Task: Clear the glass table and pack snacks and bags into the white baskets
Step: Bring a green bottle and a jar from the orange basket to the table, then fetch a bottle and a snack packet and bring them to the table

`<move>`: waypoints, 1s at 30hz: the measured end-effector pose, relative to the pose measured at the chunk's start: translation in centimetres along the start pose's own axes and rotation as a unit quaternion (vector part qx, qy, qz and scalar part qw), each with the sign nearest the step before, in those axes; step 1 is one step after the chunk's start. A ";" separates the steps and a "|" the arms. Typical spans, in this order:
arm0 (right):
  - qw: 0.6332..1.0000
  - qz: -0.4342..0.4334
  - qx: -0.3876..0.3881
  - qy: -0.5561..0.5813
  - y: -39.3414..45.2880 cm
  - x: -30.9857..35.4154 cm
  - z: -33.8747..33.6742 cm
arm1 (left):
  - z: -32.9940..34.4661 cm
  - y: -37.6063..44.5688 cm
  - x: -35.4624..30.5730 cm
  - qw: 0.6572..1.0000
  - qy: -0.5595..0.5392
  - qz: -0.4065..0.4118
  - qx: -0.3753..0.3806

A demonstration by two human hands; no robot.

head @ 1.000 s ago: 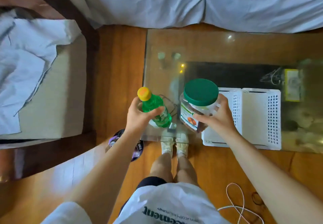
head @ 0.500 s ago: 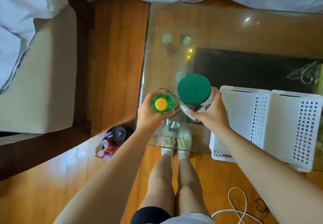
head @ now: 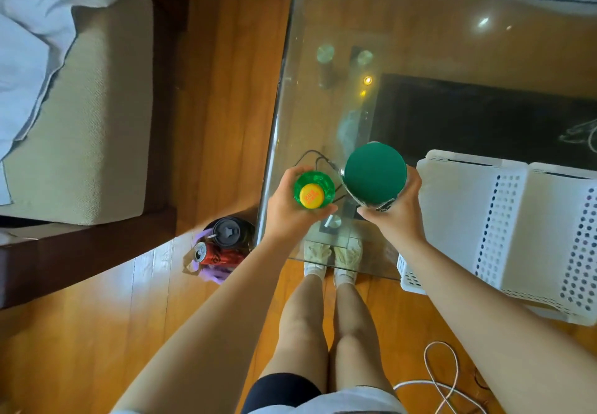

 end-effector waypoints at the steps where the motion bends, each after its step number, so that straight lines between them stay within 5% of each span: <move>1: 1.000 0.013 0.004 0.003 -0.2 -0.2 0.0 | 0.0 0.0 -0.1 1.000 -0.002 -0.003 0.002; 16: 0.985 0.152 0.047 0.070 -4.4 3.6 -6.1 | -1.4 -4.5 -0.2 0.977 -0.036 -0.208 0.014; 20: 0.980 0.182 0.047 0.070 -8.0 4.7 -8.2 | -2.7 -8.4 -0.5 0.949 -0.175 -0.263 0.003; 30: 0.965 0.203 0.164 0.027 -15.0 7.7 -8.5 | -5.9 -21.6 4.0 0.926 -0.265 -0.265 -0.041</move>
Point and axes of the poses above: each hand's wrist, its own y-axis towards the middle knuckle, its own z-axis out of the palm, x = y × z, the point moved 1 cm from there along y, towards the middle knuckle, and after that the axes turned 9 degrees about -z, right-handed, at the moved point
